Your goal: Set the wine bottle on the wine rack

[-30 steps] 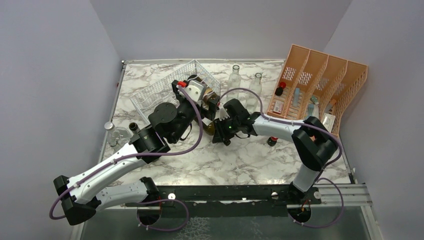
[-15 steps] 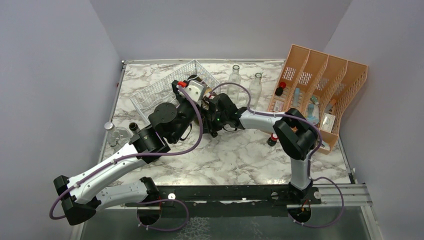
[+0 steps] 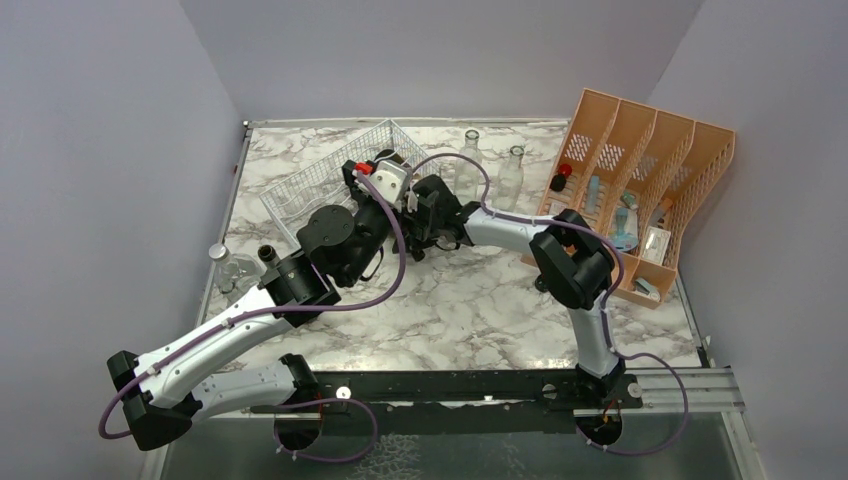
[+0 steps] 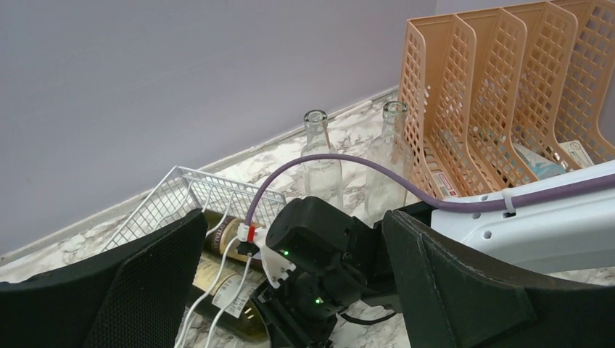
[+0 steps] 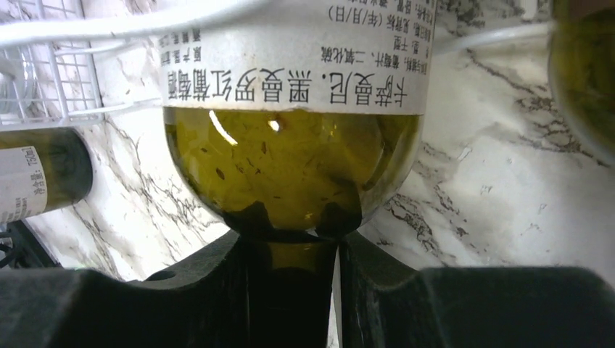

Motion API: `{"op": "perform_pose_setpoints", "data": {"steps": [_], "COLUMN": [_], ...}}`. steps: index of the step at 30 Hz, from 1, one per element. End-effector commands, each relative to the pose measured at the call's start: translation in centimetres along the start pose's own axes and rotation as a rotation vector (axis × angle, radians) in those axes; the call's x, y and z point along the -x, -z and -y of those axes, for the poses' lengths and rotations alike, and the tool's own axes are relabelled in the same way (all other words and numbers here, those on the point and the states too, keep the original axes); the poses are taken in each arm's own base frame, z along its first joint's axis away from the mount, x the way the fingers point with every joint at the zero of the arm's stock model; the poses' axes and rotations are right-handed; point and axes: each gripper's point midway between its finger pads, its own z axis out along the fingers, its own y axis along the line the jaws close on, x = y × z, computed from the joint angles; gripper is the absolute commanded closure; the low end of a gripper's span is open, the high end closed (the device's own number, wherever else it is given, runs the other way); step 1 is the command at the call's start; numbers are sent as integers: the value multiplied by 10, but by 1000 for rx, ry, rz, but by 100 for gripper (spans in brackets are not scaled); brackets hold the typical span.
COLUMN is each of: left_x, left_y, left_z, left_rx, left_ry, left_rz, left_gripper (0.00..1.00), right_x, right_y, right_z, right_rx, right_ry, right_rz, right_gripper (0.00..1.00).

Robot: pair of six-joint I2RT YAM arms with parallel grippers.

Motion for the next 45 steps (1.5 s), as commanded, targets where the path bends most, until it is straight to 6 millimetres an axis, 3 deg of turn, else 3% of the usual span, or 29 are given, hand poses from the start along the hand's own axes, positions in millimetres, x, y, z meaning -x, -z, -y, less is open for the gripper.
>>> {"op": "perform_pose_setpoints", "data": {"steps": [1, 13, 18, 24, 27, 34, 40, 45], "left_x": [10, 10, 10, 14, 16, 26, 27, 26], "left_y": [3, 4, 4, 7, 8, 14, 19, 24], "left_z": [-6, -6, -7, -11, -13, -17, -19, -21], "left_rx": [26, 25, 30, 43, 49, 49, 47, 47], "left_ry": [12, 11, 10, 14, 16, 22, 28, 38], "left_rz": [33, 31, 31, 39, 42, 59, 74, 73], "left_gripper": [1, 1, 1, 1, 1, 1, 1, 1], "right_x": [69, 67, 73, 77, 75, 66, 52, 55], "right_y": [8, -2, 8, 31, 47, 94, 157, 213], "right_z": [-26, -17, -16, -18, -16, -21, -11, 13], "right_rx": [46, 1, -22, -49, -71, -93, -199, -389], "right_ry": [93, 89, 87, 86, 82, 114, 141, 113], "right_rz": [199, 170, 201, 232, 248, 258, 296, 395], "right_gripper": [59, 56, 55, 40, 36, 36, 36, 36]}}
